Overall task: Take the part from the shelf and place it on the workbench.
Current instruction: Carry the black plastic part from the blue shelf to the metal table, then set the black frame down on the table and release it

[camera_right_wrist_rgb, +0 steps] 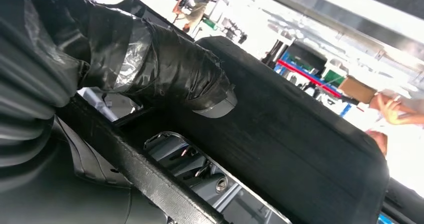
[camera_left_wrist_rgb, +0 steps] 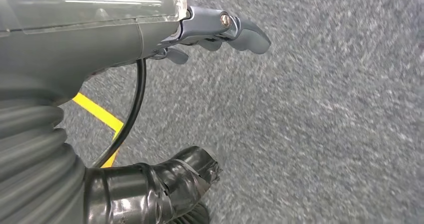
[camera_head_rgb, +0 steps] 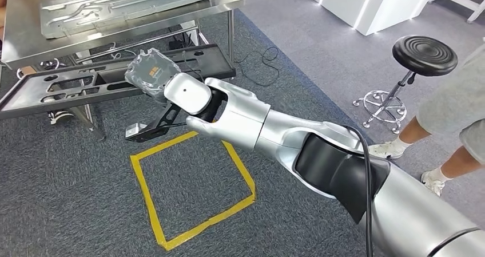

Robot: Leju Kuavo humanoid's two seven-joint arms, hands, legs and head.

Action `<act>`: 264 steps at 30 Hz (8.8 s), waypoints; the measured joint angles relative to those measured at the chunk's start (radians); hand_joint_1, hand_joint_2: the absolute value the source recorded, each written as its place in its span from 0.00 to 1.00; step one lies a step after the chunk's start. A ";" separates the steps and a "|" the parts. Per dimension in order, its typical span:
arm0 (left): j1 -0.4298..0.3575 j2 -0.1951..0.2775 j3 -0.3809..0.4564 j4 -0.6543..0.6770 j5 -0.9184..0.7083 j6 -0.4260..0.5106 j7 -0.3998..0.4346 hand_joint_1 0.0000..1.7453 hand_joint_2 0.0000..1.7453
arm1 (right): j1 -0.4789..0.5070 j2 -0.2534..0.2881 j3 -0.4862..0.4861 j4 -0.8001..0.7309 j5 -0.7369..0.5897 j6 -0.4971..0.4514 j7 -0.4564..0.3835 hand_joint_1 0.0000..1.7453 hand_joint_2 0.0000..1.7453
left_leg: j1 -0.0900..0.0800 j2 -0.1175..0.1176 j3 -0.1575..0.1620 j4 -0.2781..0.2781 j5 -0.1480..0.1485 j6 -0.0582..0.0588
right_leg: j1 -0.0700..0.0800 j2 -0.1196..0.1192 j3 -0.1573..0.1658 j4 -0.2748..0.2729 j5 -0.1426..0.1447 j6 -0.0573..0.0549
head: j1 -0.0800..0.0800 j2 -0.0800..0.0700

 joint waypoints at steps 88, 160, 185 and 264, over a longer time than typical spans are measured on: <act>0.000 -0.010 0.016 0.004 -0.035 0.004 0.033 0.00 1.00 | -0.005 0.097 0.031 0.159 -0.100 -0.003 -0.031 1.00 1.00 | 0.009 -0.010 -0.077 0.154 -0.090 -0.056 | -0.002 -0.026 0.057 -0.087 0.018 -0.037 | -0.013 0.000; 0.002 0.020 0.026 0.005 -0.055 -0.001 0.043 0.00 1.00 | -0.006 0.163 0.039 0.213 -0.100 0.002 -0.032 1.00 1.00 | 0.010 -0.006 -0.037 -0.064 0.074 -0.031 | 0.001 -0.014 0.077 -0.025 -0.062 0.008 | -0.014 0.000; 0.004 0.027 0.026 0.005 -0.062 -0.002 0.050 0.00 1.00 | -0.014 0.192 0.041 0.255 -0.099 0.001 -0.020 1.00 1.00 | 0.017 -0.005 -0.083 0.066 0.044 -0.047 | -0.007 -0.010 0.082 -0.036 -0.039 -0.007 | -0.014 0.000; 0.001 -0.006 0.027 0.014 -0.100 0.008 0.044 0.00 1.00 | -0.064 0.267 0.065 0.300 -0.101 0.070 0.008 1.00 1.00 | 0.007 -0.013 0.072 -0.079 -0.002 -0.023 | 0.000 -0.016 -0.020 0.000 0.052 -0.017 | -0.015 0.000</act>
